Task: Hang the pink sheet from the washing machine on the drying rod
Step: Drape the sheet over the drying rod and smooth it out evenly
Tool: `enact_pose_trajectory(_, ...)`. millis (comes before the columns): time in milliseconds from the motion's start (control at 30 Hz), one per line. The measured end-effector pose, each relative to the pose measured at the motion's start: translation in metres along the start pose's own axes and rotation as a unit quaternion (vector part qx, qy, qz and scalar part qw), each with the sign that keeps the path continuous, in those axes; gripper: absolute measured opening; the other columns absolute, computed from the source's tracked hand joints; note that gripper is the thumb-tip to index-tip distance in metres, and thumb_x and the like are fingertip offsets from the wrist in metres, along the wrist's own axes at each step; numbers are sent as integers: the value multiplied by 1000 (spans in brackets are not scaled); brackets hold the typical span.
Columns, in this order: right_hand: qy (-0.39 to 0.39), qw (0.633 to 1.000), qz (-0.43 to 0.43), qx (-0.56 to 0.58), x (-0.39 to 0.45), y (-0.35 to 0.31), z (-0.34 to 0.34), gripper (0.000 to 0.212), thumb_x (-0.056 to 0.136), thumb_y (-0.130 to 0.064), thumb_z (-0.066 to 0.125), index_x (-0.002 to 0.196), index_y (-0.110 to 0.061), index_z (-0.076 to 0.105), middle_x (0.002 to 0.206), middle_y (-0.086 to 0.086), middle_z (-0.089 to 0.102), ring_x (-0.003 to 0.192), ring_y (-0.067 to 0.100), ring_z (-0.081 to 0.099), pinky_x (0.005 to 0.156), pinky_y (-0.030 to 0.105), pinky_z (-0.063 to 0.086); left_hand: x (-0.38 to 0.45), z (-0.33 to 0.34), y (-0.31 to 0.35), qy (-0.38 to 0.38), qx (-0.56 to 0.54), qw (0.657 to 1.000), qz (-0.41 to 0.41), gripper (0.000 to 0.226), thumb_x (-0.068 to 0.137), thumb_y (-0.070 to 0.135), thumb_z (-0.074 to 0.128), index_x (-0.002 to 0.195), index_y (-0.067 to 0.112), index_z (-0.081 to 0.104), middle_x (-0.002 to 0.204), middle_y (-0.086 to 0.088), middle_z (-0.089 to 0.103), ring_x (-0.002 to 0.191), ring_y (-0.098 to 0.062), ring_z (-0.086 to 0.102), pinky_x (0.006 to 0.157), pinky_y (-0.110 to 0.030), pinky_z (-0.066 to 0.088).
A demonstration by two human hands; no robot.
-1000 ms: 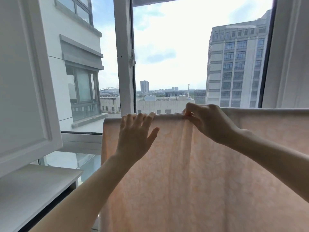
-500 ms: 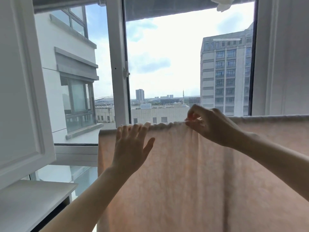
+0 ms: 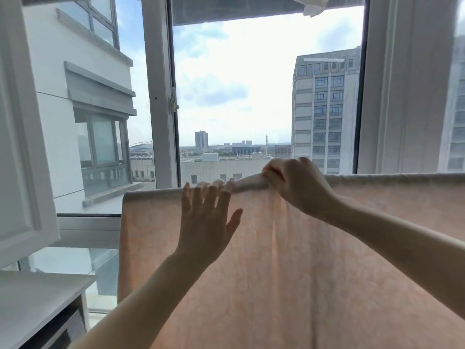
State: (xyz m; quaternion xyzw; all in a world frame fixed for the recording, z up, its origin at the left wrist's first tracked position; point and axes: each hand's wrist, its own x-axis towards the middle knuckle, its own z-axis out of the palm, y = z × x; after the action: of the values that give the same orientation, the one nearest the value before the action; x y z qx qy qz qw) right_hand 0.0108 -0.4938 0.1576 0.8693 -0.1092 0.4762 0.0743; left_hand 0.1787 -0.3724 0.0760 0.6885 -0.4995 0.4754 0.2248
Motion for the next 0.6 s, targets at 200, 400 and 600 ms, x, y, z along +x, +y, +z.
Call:
enact_pose_trajectory(200,-23,999,14,-18,-18,18,-8,18,97,-28,52,97,-14,64,69,-8,62,54,3,57,56,22,52,8,2,21,9,-8,1000,-7,56,95,52,35,132,14,51,128,-9,56,117,-32,53,105,-62,34)
enact_pose_trajectory(400,-60,998,5,27,-20,19,-11,18,99,-26,49,103,-16,63,78,-9,64,56,-1,58,54,16,51,26,4,57,34,-58,998,12,50,96,53,37,124,16,55,119,-5,58,107,-27,54,97,-50,44)
enact_pose_trajectory(600,-173,977,89,82,-4,47,-38,22,96,-19,54,112,-11,67,100,3,72,80,19,70,74,35,60,27,16,59,75,-57,995,-32,36,95,49,39,111,19,51,108,-6,56,99,-30,51,91,-53,43)
